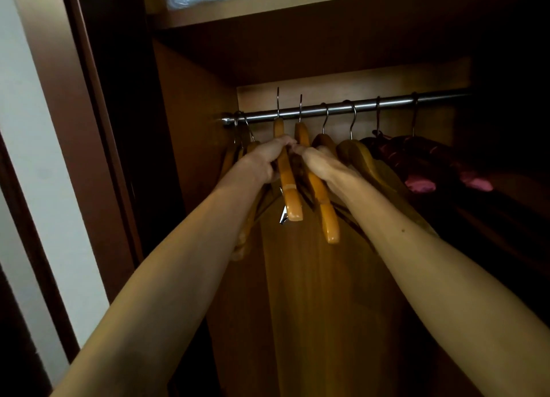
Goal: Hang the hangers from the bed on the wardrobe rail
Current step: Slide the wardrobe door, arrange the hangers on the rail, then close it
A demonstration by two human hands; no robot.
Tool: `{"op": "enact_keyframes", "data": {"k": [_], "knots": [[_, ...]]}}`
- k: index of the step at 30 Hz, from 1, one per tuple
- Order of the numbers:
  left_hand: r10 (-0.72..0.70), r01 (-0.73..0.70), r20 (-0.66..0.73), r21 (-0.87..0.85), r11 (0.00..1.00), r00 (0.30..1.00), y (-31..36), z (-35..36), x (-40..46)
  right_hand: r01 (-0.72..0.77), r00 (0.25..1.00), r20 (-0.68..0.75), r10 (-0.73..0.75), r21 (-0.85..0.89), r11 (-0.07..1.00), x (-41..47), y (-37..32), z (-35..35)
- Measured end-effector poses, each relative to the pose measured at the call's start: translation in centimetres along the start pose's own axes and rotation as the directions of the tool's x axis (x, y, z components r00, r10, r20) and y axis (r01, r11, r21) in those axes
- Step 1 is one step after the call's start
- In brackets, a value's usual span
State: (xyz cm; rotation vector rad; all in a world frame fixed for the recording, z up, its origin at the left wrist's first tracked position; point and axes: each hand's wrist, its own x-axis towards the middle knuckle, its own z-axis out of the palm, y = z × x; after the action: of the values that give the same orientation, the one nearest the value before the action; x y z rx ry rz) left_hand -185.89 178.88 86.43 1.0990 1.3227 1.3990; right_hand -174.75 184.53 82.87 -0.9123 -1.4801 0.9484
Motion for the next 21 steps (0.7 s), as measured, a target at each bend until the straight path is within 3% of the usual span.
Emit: {"op": "enact_keyframes", "data": {"k": [3,8,16,19,21], "knots": [[-0.014,0.014,-0.023,0.009,1.000,1.000,-0.2,0.1,0.8,-0.026,1.000,0.003,0.026,0.037,0.999,1.1,0.4,0.3],[-0.031,0.030,-0.023,-0.011,0.999,0.999,-1.3,0.5,1.5,-0.106,0.981,0.147,0.123,-0.121,0.987,2.0,1.6,0.4],[-0.048,0.048,-0.037,0.015,0.999,0.998,-2.4,0.6,1.4,-0.089,0.990,0.091,0.112,-0.230,0.969,1.6,2.3,0.3],[0.013,-0.003,-0.101,0.097,0.995,0.995,-2.8,1.1,1.5,-0.081,0.992,0.076,0.104,-0.252,0.964,1.1,2.2,0.4],[0.089,-0.048,-0.159,0.247,0.968,0.983,-3.0,1.5,1.5,-0.072,0.995,0.051,0.091,-0.293,0.953,0.7,2.0,0.3]]}}
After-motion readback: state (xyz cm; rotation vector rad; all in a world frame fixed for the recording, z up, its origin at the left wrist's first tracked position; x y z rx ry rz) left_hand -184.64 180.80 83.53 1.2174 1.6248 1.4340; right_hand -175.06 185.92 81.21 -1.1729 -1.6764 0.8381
